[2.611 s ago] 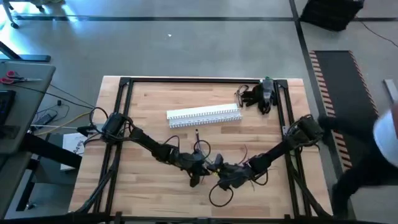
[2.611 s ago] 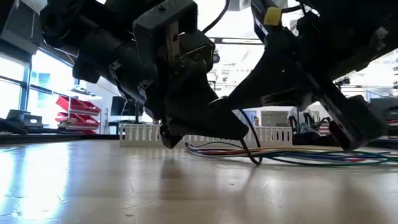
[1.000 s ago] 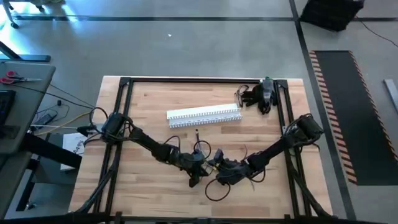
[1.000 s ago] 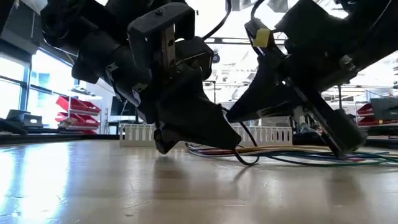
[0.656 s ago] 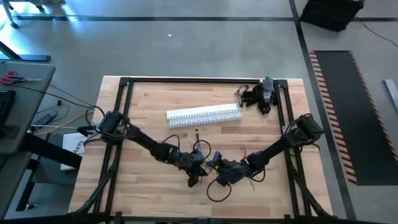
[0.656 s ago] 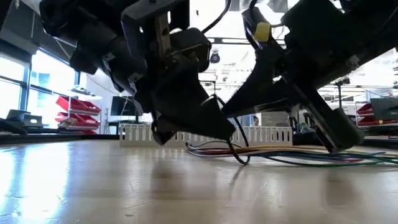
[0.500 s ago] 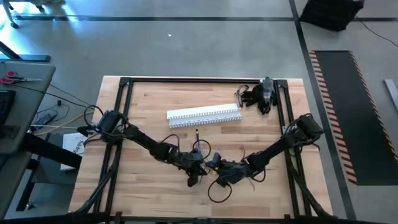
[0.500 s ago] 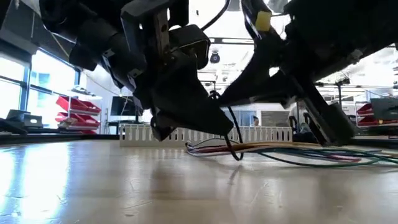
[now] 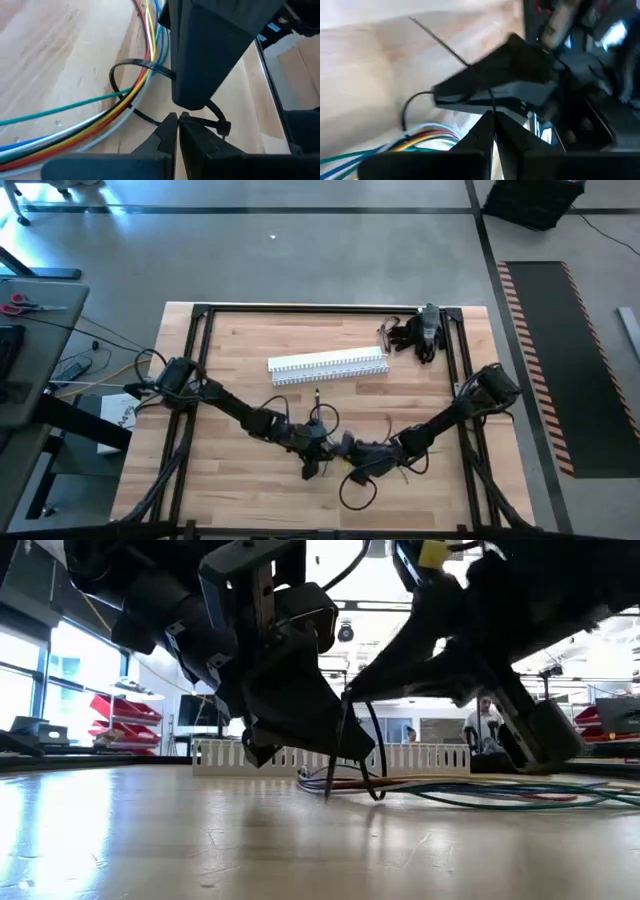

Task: Ziptie cables
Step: Wrap the cable wires with black ziptie

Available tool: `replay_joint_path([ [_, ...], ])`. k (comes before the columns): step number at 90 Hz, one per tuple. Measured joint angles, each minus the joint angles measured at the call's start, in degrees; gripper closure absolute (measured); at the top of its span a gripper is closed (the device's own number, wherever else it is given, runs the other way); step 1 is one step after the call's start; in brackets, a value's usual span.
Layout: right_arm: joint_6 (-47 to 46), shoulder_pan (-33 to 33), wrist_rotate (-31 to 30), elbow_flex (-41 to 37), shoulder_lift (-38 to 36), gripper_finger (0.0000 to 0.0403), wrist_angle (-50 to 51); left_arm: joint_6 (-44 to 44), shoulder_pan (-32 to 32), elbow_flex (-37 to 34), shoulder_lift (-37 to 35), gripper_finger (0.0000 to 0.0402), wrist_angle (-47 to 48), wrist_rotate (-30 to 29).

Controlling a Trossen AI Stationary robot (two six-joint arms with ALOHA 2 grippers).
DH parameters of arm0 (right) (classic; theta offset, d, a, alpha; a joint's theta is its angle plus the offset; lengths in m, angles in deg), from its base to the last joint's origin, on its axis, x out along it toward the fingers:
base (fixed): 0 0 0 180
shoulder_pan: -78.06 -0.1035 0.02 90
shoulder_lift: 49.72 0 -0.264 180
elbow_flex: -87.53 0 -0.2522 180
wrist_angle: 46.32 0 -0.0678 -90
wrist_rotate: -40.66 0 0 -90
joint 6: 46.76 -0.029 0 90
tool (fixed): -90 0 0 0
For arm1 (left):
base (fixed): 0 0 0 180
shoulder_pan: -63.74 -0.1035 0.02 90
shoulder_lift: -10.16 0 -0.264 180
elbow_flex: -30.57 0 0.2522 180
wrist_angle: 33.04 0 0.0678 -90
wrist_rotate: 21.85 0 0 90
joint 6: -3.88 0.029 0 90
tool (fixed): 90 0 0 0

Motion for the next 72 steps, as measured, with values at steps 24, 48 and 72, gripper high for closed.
replay_joint_path([
  [24, -18.6, -4.5, -5.9, 0.0, -0.3, 0.0335, -0.2, 0.7, 0.4, 0.0, 0.0, 0.0401, 0.0, -3.6],
  [48, -67.2, -6.3, -3.2, 0.0, -5.0, 0.0274, 4.8, 4.1, 1.7, 0.1, 0.0, 0.0401, 0.0, -10.1],
  [72, -104.8, 0.7, 12.3, -0.6, -5.0, 0.0272, 5.3, 11.6, 3.8, 0.1, 0.0, 0.0401, 0.2, -19.7],
])
